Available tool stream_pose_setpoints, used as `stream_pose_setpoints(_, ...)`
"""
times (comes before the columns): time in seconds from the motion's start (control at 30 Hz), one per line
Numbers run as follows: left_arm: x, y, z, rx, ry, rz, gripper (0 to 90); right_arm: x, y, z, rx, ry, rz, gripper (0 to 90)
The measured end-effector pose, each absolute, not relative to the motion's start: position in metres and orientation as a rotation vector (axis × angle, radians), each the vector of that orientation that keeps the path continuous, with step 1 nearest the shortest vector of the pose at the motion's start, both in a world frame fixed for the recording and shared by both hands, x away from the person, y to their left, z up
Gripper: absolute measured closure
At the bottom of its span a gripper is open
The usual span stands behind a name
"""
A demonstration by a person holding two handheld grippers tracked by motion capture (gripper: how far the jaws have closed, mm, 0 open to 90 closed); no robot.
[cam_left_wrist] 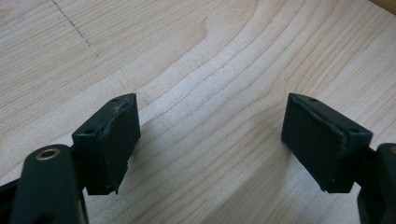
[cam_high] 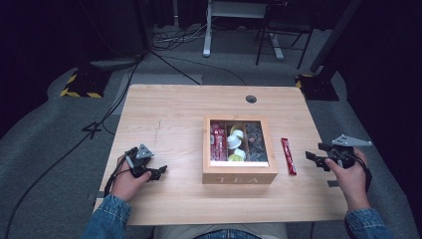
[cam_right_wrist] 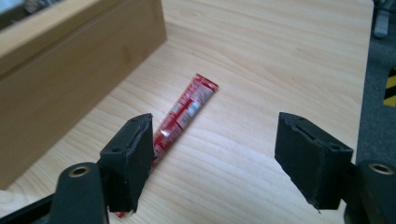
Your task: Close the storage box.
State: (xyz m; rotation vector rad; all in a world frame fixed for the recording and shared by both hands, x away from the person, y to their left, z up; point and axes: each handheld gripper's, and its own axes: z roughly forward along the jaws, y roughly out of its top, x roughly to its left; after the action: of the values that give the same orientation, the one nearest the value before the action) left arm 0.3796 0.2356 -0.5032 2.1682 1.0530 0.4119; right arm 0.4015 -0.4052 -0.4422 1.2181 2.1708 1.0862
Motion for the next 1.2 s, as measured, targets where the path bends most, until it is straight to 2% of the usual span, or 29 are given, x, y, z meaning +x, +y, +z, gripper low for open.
stream_pose_setpoints(0.7,0.379,0.236,-0.504,2.162,1.060,0.406,19.9,0.394,-0.427,-0.501,1.315,2.142,0.977,28.6)
stream_pose_setpoints(0.83,0.379,0.236,-0.504,2.163,1.059,0.407,19.9,0.392,-0.425,-0.502,1.299,2.141,0.954,26.1)
stream_pose_setpoints(0.97,0.379,0.236,-0.504,2.163,1.059,0.408,19.9,0.392,-0.423,-0.503,1.342,2.128,0.918,14.0)
stream_pose_setpoints(1.2,0.379,0.236,-0.503,2.165,1.071,0.411,18.0,0.392,-0.422,-0.504,1.391,2.111,0.918,13.6)
